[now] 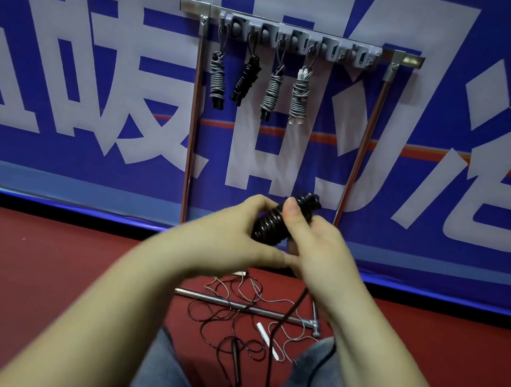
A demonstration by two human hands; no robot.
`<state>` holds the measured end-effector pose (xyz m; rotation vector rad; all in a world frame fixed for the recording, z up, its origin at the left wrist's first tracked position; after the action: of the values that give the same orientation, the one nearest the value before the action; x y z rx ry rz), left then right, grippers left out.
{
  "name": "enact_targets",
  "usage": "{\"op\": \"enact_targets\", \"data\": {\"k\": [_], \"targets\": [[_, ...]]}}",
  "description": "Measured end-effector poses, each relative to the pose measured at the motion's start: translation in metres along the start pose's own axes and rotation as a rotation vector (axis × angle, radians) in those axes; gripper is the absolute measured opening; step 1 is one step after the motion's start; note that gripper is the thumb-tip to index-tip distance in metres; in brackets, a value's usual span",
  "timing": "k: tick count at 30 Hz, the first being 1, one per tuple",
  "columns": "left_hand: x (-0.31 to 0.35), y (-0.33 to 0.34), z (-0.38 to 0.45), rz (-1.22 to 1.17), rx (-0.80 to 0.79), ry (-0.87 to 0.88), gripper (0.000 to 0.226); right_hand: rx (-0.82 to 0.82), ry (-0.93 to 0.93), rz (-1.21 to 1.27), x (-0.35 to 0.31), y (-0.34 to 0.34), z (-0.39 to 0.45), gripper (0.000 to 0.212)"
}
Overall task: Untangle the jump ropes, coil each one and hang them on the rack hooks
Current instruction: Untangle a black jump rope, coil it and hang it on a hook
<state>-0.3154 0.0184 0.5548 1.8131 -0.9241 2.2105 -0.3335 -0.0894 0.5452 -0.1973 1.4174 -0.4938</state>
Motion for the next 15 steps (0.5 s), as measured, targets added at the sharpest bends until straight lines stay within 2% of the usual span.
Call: {"op": "enact_targets", "data": {"k": [2,4,5,7,8,12,15], "targets": [[-0.003,-0.004,-0.005,-0.429,-0.165,-0.051,0.065,-0.133,-0.072,0.132,-0.011,-0.001,-0.002,0.065],[-0.011,0.002,-0.009,-0.706,-0.365,-0.093,0.071,-0.242,-0.16,0.233,-0.026,-0.001,-0.007,0.057],[-0.015,0.014,-0.013,-0.799,-0.518,-0.13,0.069,-0.281,-0.2,0.245,-0.032,0.001,-0.011,0.056],[-0.01,0.037,-0.026,-1.015,-0.824,-0.134,0.051,-0.341,-0.256,0.227,-0.041,0.006,-0.018,0.058],[-0.007,0.042,-0.029,-1.118,-0.903,-0.113,0.042,-0.348,-0.271,0.216,-0.044,0.008,-0.02,0.055],[0.002,0.045,-0.031,-1.255,-0.889,-0.088,0.037,-0.269,-0.302,0.17,-0.046,0.0,-0.018,0.034],[-0.011,0.033,-0.019,-1.017,-0.478,-0.131,0.048,-0.208,-0.302,0.111,-0.04,-0.004,-0.011,0.036]]}}
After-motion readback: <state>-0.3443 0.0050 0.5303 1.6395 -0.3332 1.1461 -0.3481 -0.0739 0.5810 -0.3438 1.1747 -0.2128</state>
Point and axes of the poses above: each hand's wrist, its own z-axis towards the middle knuckle, its own y-axis out of the palm, x = y × z, the point moved 8 cm from there along z, towards the middle knuckle, and after that the axes turned 12 degrees about -z, right-handed, at the moved point
